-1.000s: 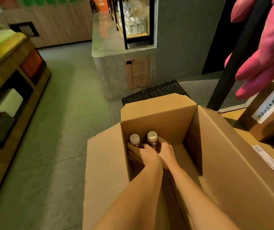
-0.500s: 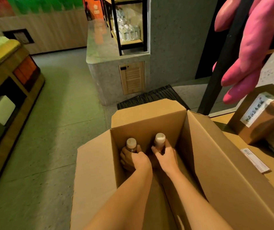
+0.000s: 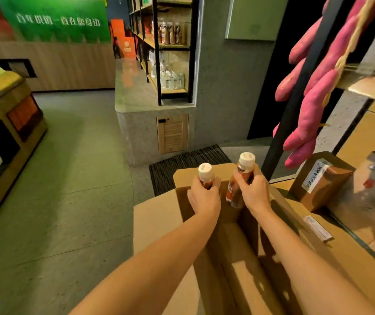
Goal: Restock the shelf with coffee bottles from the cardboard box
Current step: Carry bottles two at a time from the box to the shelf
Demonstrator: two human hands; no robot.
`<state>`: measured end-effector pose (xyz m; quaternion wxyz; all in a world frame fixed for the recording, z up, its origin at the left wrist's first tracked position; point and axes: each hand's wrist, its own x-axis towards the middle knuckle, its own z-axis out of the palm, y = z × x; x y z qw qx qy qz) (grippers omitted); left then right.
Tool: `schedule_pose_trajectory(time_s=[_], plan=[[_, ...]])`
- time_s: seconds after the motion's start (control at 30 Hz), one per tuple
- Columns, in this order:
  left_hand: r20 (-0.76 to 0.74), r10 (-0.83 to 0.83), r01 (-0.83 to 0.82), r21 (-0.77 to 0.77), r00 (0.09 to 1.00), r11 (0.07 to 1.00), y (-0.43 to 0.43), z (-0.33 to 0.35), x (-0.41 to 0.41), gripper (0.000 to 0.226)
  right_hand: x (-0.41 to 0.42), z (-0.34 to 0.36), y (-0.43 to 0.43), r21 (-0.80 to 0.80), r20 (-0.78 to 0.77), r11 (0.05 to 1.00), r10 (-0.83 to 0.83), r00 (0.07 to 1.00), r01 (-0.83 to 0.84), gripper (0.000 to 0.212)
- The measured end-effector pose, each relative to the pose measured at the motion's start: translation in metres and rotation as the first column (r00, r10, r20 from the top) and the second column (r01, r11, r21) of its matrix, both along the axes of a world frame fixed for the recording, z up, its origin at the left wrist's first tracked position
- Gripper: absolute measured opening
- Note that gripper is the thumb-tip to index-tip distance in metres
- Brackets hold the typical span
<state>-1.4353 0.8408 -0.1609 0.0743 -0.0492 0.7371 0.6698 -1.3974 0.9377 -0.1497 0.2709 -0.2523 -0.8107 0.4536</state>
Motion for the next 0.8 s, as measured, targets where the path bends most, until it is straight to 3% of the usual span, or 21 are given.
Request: schedule_pose_trajectory(time_s=[0.1,0.3,0.53,0.8], plan=[[-0.156,-0.121,0.128,0.037,0.98,0.991,-0.027,0.054,-0.01,0.025,-0.004,0.053,-0.016,0.086,-0.089,0.996,0.02,0.996,-0.012,0.034],[-0.401,-0.204,0.23,0.016,0.893,0.973,-0.1,0.125,-0.055,0.028,-0.04,0.129,-0.059,0.144,-0.152,0.985,0.119,0.981,-0.098,0.034],[-0.453,-0.171,0.196,0.01,0.875,0.98,-0.2,0.147,-0.134,0.018,-0.122,0.154,-0.155,0.153,-0.118,0.955,0.272,0.955,-0.253,0.026],[-0.509,-0.13,0.132,-0.032,0.851,0.991,-0.332,0.166,-0.263,0.02,-0.256,0.163,-0.282,0.161,-0.156,0.949,0.294,0.943,-0.269,0.045]])
